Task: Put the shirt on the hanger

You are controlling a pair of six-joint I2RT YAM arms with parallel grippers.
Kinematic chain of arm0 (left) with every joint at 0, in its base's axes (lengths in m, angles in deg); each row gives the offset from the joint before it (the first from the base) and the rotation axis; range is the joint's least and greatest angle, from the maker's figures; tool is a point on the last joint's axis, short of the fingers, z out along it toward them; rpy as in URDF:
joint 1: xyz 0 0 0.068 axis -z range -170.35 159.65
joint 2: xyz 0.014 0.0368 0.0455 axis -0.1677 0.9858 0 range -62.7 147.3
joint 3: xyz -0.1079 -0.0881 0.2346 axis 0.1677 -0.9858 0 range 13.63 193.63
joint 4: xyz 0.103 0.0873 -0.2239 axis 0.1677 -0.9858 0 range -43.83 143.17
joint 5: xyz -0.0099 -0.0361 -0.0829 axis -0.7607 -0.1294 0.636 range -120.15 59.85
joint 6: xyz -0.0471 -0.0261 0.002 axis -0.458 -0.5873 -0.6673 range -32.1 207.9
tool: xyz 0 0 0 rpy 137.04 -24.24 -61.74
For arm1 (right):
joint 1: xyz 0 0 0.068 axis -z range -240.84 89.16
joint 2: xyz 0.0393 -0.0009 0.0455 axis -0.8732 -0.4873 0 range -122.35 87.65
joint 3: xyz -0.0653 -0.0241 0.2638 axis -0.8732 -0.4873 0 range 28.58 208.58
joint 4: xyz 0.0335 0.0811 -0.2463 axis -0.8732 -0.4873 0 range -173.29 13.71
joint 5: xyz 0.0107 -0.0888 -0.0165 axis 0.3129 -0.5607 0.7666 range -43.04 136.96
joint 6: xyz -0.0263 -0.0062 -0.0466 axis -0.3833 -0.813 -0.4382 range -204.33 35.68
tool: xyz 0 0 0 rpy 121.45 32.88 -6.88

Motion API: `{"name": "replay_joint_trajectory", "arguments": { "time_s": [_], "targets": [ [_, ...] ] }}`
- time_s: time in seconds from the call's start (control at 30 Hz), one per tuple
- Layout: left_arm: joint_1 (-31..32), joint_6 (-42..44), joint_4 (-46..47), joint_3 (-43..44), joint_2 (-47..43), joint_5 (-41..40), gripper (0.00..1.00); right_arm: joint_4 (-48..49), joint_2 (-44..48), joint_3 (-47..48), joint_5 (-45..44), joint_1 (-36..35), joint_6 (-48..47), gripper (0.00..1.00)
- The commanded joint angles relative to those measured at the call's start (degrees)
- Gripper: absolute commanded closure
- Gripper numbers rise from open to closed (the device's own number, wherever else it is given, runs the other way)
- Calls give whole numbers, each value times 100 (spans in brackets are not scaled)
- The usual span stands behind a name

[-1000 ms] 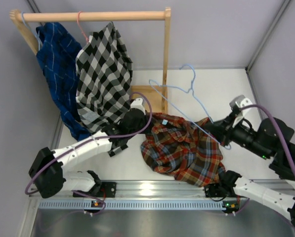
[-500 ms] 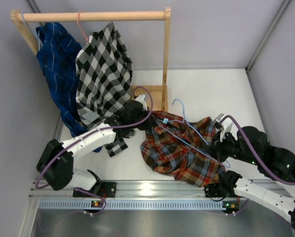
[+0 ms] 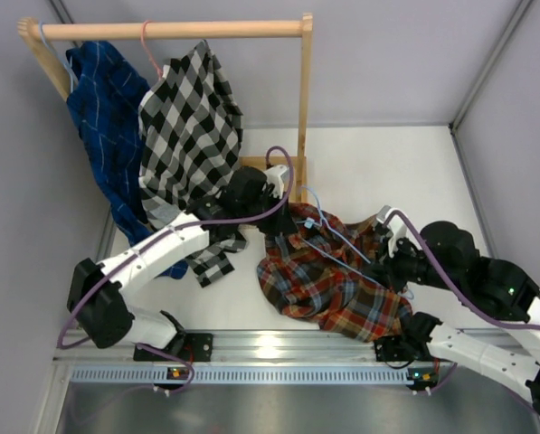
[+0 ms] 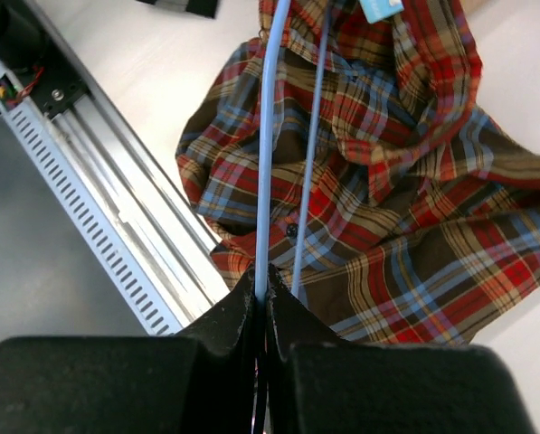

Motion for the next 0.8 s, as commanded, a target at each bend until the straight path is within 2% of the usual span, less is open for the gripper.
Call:
{"name": "replay_joint_trajectory", "arguments": {
  "time_s": [0.0,0.03,0.1,0.17,0.27,0.37,0.4,0.43,0.5,0.53,0.6,0.63,0.67,0.7,0.77],
  "targets": [
    [424,1143,-1347,1229,-224,188,100,634,-156,415,774,59,-650,100],
    [547,1362,-1602,1719,-312,37,100,634,-243,503,888,67,-885,100],
    [803,1478,-2122,2135,-409,-236,100,695,-297,775,959,59,-1185,100],
    [900,1680,-2342,2680,-558,-167,100,852,-358,872,1310,67,-1509,100],
    [1075,2110,-2983,3594,-577,-132,100,1248,-542,969,1724,67,-1678,100],
    [1207,2445,-3625,4567,-533,-342,100,1687,-727,1118,1602,59,-1469,100],
    [1207,2480,-3809,4833,-480,-499,100,1871,-702,1128,1384,59,-1276,100],
    [1207,2489,-3898,5131,-419,-710,100,2325,-588,1110,677,67,-1039,100],
    [1207,2515,-4065,6246,-130,-1369,100,2732,-368,1023,-300,59,-187,100],
    [1207,2498,-4066,6607,-24,-1597,100,2917,-132,996,-1393,59,86,100],
    [1207,2533,-3952,7328,222,-2266,100,2893,62,935,-2104,68,342,100],
    [1207,2533,-3595,7279,232,-2468,100,2814,229,891,-2630,68,404,100],
    [1207,2498,-3408,7087,232,-2818,100,2735,291,734,-2705,68,379,100],
    [1207,2454,-3241,6528,232,-2839,100,2647,318,671,-2688,59,352,100],
    [1207,2323,-2820,5832,215,-2324,100,2384,310,505,-2443,67,352,100]
  ]
}}
